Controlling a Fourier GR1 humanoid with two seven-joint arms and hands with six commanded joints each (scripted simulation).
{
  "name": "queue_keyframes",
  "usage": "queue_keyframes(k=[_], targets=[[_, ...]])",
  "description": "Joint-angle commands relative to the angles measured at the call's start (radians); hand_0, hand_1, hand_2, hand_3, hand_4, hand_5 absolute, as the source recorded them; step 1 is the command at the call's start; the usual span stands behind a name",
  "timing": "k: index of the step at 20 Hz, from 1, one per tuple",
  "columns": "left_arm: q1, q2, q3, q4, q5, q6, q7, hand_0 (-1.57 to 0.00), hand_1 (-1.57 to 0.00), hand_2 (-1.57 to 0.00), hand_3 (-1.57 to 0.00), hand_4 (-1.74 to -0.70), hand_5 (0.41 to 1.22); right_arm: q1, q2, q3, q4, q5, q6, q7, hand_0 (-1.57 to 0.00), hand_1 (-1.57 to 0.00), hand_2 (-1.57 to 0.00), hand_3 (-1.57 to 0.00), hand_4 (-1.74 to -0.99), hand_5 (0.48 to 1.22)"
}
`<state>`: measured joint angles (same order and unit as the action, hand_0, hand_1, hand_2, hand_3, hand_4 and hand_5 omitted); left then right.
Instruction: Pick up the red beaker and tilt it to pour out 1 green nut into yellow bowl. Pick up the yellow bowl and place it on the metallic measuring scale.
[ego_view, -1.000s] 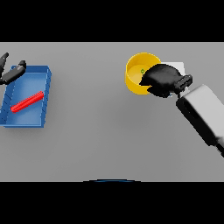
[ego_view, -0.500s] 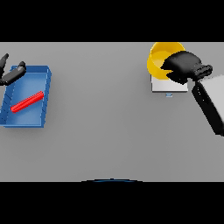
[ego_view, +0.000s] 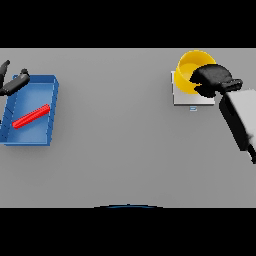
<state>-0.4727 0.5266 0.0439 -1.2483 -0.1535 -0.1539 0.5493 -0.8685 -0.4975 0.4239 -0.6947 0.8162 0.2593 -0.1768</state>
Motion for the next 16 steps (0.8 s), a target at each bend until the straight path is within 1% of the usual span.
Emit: queue_keyframes(k=[1,2,4,6,7,8,9,10,11,12,13,14,15,16], targets=[[0.002,0.001,0.001,0.006,-0.003,0.003,-0.002,0.00,0.00,0.00,0.00,-0.85,0.807,0.008,-0.006,0.003,0.010,0.001,-0.006,-0.027,-1.57,-1.57,-1.38,-1.38,-1.741,1.221],[-0.007,-0.001,-0.001,0.004,-0.004,0.004,0.008,0.00,0.00,0.00,0.00,-0.85,0.802,0.007,-0.002,0.005,0.026,0.004,-0.012,-0.026,-1.57,-1.57,-1.38,-1.39,-1.741,1.221],[-0.005,0.000,-0.002,0.020,-0.005,-0.003,-0.012,0.00,0.00,0.00,0.00,-0.85,0.796,0.003,0.000,0.005,0.041,0.003,-0.011,-0.026,-1.57,-1.57,-1.38,-1.42,-1.741,1.221],[-0.011,-0.002,-0.001,0.020,-0.001,-0.006,-0.017,0.00,0.00,0.00,0.00,-0.84,0.783,0.005,-0.002,0.007,0.052,0.003,-0.016,-0.046,-1.57,-1.57,-1.37,-1.45,-1.741,1.221],[-0.013,0.000,-0.001,0.030,-0.005,-0.005,-0.013,0.00,0.00,0.00,0.00,-0.84,0.780,0.005,-0.008,0.006,0.045,-0.002,-0.004,-0.045,-1.57,-1.57,-1.40,-1.38,-1.741,1.221],[-0.013,-0.001,-0.003,0.030,-0.005,-0.007,-0.012,0.00,0.00,0.00,0.00,-0.84,0.779,0.003,-0.004,0.005,0.045,-0.004,0.002,-0.032,-1.57,-1.50,-1.44,-1.25,-1.741,1.221],[0.000,-0.002,-0.004,0.008,0.001,-0.008,-0.015,0.00,0.00,0.00,0.00,-0.84,0.775,0.004,-0.009,0.004,0.045,-0.005,0.008,-0.038,-1.56,-1.43,-1.34,-1.11,-1.682,1.221],[-0.002,-0.002,-0.003,0.010,0.002,-0.008,-0.008,0.00,0.00,0.00,0.00,-0.84,0.773,0.001,0.000,0.005,0.051,-0.004,0.010,-0.013,-1.47,-1.28,-1.18,-0.96,-1.632,1.145],[-0.002,-0.002,-0.003,0.007,0.001,-0.006,-0.007,0.00,0.00,0.00,0.00,-0.84,0.774,0.000,0.002,-0.005,0.047,-0.015,0.019,-0.012,-1.33,-1.12,-1.01,-0.82,-1.592,1.074],[0.002,-0.001,-0.004,0.002,0.001,-0.008,-0.003,0.00,0.00,0.00,0.00,-0.83,0.771,0.005,0.002,-0.014,0.036,-0.030,0.034,-0.003,-1.15,-0.96,-0.85,-0.69,-1.559,1.014],[0.005,-0.009,-0.008,0.002,0.001,-0.005,-0.005,0.00,0.00,0.00,0.00,-0.83,0.768,0.004,0.004,-0.023,0.040,-0.039,0.042,0.003,-0.95,-0.81,-0.71,-0.58,-1.535,0.965],[0.008,-0.004,-0.001,-0.002,0.007,-0.006,-0.008,0.00,0.00,0.00,0.00,-0.84,0.764,0.001,0.006,-0.029,0.053,-0.046,0.048,-0.005,-0.76,-0.67,-0.58,-0.48,-1.513,0.923],[0.007,0.004,0.007,-0.012,0.015,-0.010,-0.004,0.00,0.00,0.00,0.00,-0.84,0.764,0.005,0.004,-0.033,0.050,-0.053,0.059,0.000,-0.61,-0.56,-0.47,-0.39,-1.496,0.890],[0.001,-0.005,0.001,-0.007,0.013,-0.008,0.002,0.00,0.00,0.00,0.00,-0.84,0.760,0.006,0.006,-0.035,0.050,-0.054,0.058,0.007,-0.48,-0.46,-0.38,-0.32,-1.485,0.863]])
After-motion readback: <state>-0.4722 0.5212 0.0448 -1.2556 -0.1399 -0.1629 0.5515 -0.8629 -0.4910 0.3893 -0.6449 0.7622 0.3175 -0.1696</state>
